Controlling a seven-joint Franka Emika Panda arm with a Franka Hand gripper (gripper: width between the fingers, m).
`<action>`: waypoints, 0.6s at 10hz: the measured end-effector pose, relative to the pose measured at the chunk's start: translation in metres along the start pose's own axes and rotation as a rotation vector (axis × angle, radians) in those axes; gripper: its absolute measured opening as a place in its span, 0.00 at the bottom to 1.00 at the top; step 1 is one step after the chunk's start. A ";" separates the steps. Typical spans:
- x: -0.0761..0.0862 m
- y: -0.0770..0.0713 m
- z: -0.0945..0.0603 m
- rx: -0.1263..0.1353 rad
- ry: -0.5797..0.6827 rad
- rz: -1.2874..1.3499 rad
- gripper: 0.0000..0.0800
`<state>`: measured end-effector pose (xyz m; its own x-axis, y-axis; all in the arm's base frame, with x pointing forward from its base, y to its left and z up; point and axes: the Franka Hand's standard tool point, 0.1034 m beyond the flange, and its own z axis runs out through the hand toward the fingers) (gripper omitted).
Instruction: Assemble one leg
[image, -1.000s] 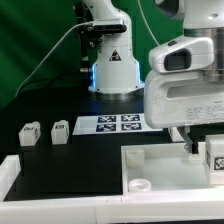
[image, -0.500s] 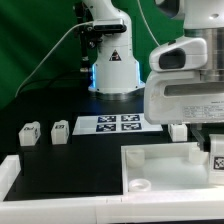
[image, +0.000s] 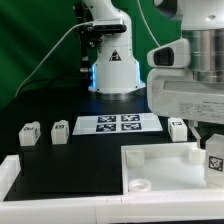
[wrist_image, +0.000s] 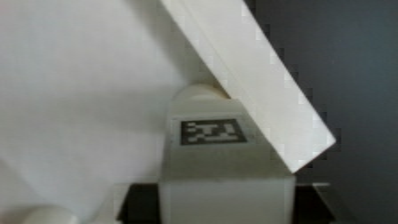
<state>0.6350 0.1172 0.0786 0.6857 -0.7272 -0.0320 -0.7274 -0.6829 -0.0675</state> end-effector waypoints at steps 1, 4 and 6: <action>0.001 0.001 0.000 0.009 -0.004 0.159 0.37; -0.001 0.005 0.001 0.080 -0.033 0.652 0.37; -0.006 0.003 0.002 0.139 -0.056 0.904 0.37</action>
Offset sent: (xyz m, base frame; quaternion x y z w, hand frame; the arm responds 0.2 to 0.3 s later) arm 0.0065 0.0031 -0.0050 0.1107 0.0048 0.4184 0.9015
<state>0.6282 0.1197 0.0764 -0.1406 -0.9737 -0.1791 -0.9804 0.1622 -0.1122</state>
